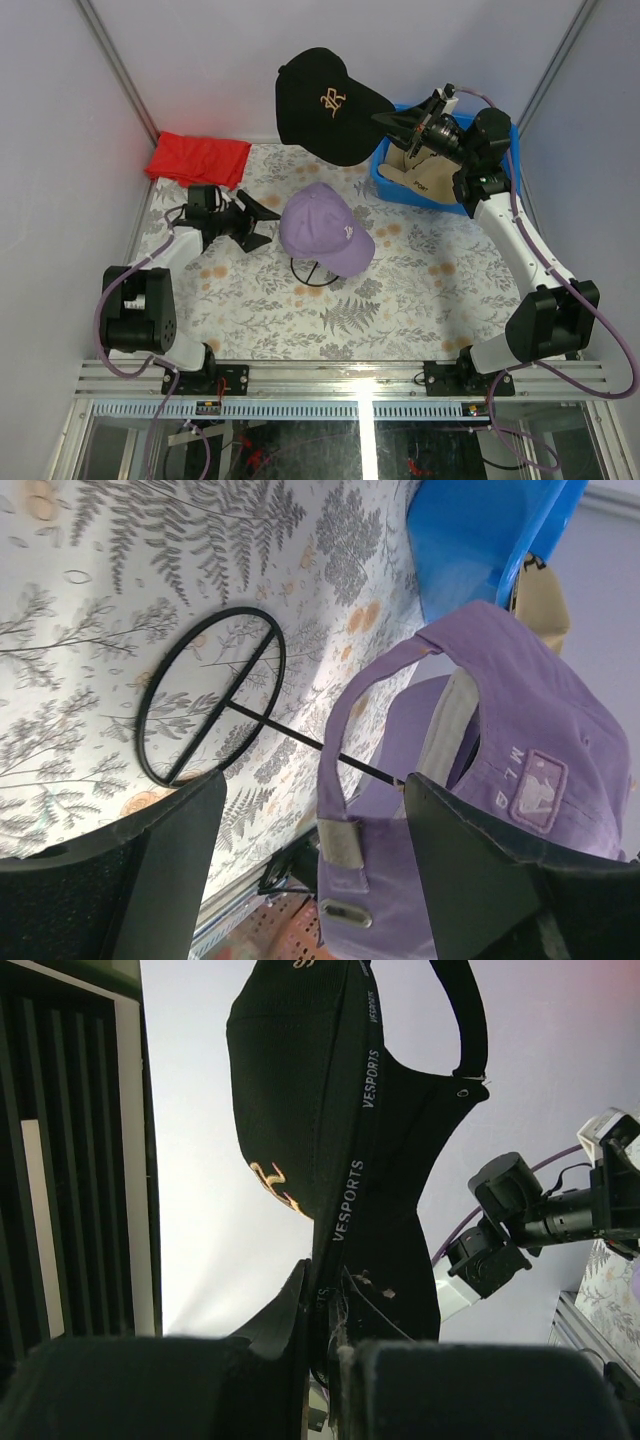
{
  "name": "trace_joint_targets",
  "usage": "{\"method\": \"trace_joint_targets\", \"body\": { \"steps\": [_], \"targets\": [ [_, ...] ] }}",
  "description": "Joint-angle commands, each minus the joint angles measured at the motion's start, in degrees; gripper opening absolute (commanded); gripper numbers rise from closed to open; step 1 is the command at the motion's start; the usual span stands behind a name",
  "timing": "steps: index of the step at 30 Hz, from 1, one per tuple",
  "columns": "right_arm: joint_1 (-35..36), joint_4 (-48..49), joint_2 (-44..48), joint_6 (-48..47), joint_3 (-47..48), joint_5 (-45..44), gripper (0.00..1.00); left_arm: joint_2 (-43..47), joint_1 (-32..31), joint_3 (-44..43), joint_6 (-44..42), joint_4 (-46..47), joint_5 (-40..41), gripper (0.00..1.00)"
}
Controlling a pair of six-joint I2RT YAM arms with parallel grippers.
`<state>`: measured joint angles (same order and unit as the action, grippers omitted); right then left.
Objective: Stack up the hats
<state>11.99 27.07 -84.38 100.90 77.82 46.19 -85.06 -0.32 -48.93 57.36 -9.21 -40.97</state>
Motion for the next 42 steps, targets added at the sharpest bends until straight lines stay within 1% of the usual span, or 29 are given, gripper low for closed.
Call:
{"method": "trace_joint_targets", "body": {
  "steps": [1, 3, 5, 6, 9, 11, 13, 14, 15, 21, 23, 25, 27, 29, 30, 32, 35, 39, 42],
  "targets": [
    [-0.1, 2.0, 3.1, -0.6, 2.1, 1.3, 0.00, -2.6, -3.0, -2.7, 1.1, 4.4, -1.4, 0.71],
    [-0.2, 1.3, 3.3, -1.1, 2.2, 1.3, 0.00, -3.1, -3.9, -2.8, 1.9, 5.3, -1.0, 0.70],
    [-0.2, 1.0, 3.5, -1.4, 2.1, 1.3, 0.00, -3.5, -4.3, -3.1, 2.2, 5.6, -0.8, 0.65],
    [-0.1, 1.0, 3.7, -1.4, 1.8, 1.3, 0.00, -3.6, -4.5, -3.3, 2.3, 5.6, -0.5, 0.63],
    [-0.2, 1.1, 4.2, -1.5, 0.8, 1.0, 0.00, -3.9, -4.7, -3.4, 2.4, 5.6, 0.3, 0.50],
    [-0.2, 1.2, 4.5, -1.6, 0.4, 1.0, 0.00, -4.2, -4.7, -3.4, 2.5, 5.6, 0.7, 0.47],
    [-0.2, 1.1, 4.8, -1.7, 0.1, 1.1, 0.00, -4.7, -4.8, -3.6, 2.7, 5.7, 0.9, 0.49],
    [-0.2, 1.1, 5.0, -1.7, -0.2, 1.1, 0.00, -4.9, -4.8, -3.7, 2.9, 5.9, 1.0, 0.53],
    [-0.2, 0.9, 5.1, -1.8, -0.3, 1.2, 0.00, -5.1, -4.8, -3.9, 3.0, 6.0, 1.2, 0.55],
    [-0.2, 0.4, 6.0, -2.0, -1.4, 1.2, 0.00, -7.6, -5.3, -5.0, 3.8, 7.6, 1.4, 0.55],
    [0.0, 0.1, 6.0, -2.2, -1.3, 1.4, 0.00, -8.2, -5.6, -5.2, 4.0, 7.9, 1.3, 0.48],
    [0.6, -1.1, 5.9, -3.1, -1.1, 1.8, 0.00, -7.9, -5.8, -4.9, 4.3, 8.4, 1.7, 0.34],
    [2.1, -2.8, 5.8, -4.2, -1.2, 2.4, 0.00, -7.5, -5.9, -4.4, 4.6, 8.9, 1.9, 0.16],
    [3.6, -2.5, 6.0, -3.6, -3.2, 2.6, 0.00, -7.1, -5.8, -4.2, 4.4, 9.0, 1.8, 0.07],
    [4.2, -1.0, 6.0, -2.4, -5.0, 2.7, 0.00, -6.8, -5.8, -4.0, 4.2, 9.0, 1.9, 0.04],
    [5.0, 3.1, 6.1, 1.2, -9.3, 2.9, 0.00, -6.3, -5.8, -3.5, 4.1, 9.4, 1.7, 0.00],
    [6.0, 10.7, 5.2, 7.3, -15.0, 2.8, 0.00, -6.1, -5.8, -2.6, 4.3, 10.4, 1.3, 0.00],
    [8.6, 13.2, 3.8, 9.2, -17.4, 1.3, 0.00, -6.1, -5.8, -2.1, 4.7, 11.4, 1.1, 0.00],
    [10.3, 20.0, 2.5, 11.9, -20.6, -2.6, 0.00, -6.1, -5.9, -2.1, 5.0, 11.9, 1.0, 0.00]
  ]
}}
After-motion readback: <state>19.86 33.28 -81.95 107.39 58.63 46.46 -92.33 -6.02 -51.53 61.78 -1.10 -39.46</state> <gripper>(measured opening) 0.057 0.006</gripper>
